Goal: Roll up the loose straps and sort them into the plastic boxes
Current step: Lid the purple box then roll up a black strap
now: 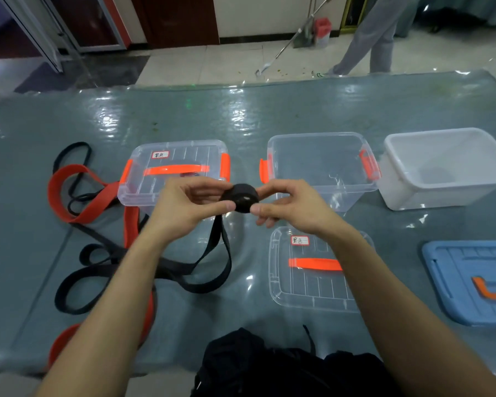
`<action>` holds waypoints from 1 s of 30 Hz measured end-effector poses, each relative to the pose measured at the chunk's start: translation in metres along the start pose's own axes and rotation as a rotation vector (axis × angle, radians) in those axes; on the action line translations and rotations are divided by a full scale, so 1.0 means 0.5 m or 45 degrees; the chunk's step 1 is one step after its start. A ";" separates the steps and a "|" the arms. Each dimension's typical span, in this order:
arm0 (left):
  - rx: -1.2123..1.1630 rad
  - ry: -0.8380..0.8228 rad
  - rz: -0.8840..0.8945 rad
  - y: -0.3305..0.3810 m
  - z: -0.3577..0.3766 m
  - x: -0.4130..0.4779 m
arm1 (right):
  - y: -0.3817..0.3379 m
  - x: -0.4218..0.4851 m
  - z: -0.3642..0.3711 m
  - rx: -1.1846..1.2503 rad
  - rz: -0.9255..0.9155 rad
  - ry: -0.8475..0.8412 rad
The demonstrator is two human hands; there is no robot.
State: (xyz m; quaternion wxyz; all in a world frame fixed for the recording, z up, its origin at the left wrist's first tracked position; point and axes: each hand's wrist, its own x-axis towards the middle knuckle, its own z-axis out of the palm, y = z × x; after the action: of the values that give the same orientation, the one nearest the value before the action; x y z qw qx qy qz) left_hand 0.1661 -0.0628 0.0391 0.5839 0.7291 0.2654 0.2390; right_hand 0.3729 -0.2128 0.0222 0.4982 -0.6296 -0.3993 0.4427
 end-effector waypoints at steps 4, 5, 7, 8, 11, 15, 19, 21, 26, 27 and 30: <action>0.457 -0.300 0.054 0.050 -0.026 0.026 | -0.051 -0.006 -0.011 -0.298 0.002 -0.082; 0.510 -0.325 0.072 0.059 -0.025 0.034 | -0.060 -0.003 -0.008 -0.318 -0.034 -0.081; 0.533 -0.298 0.106 0.070 -0.021 0.046 | -0.072 0.004 -0.005 -0.344 -0.089 -0.061; 0.512 -0.273 0.116 0.074 -0.020 0.050 | -0.076 0.006 -0.006 -0.330 -0.107 -0.047; 0.417 -0.189 0.120 0.078 -0.019 0.055 | -0.084 0.016 -0.010 -0.260 -0.139 -0.028; 0.072 -0.056 0.165 0.081 -0.019 0.069 | -0.086 0.037 0.003 0.072 -0.275 0.099; -0.267 0.110 0.254 0.066 0.009 0.071 | -0.094 0.056 0.017 0.373 -0.446 0.215; -0.409 0.156 0.236 0.052 0.026 0.072 | -0.099 0.066 0.019 0.463 -0.480 0.238; -0.583 0.276 0.136 0.052 0.037 0.083 | -0.102 0.089 0.037 0.717 -0.459 0.160; -0.593 0.276 0.129 0.052 0.039 0.083 | -0.097 0.092 0.043 0.774 -0.452 0.151; -0.521 0.282 0.117 0.040 0.034 0.077 | -0.068 0.100 0.056 0.746 -0.362 0.150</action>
State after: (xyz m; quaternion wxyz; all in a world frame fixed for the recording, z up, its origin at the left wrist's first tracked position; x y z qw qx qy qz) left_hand 0.2080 -0.0532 0.0569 0.6754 0.5760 0.2405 0.3926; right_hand 0.3587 -0.1517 0.0445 0.7371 -0.4220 -0.3092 0.4278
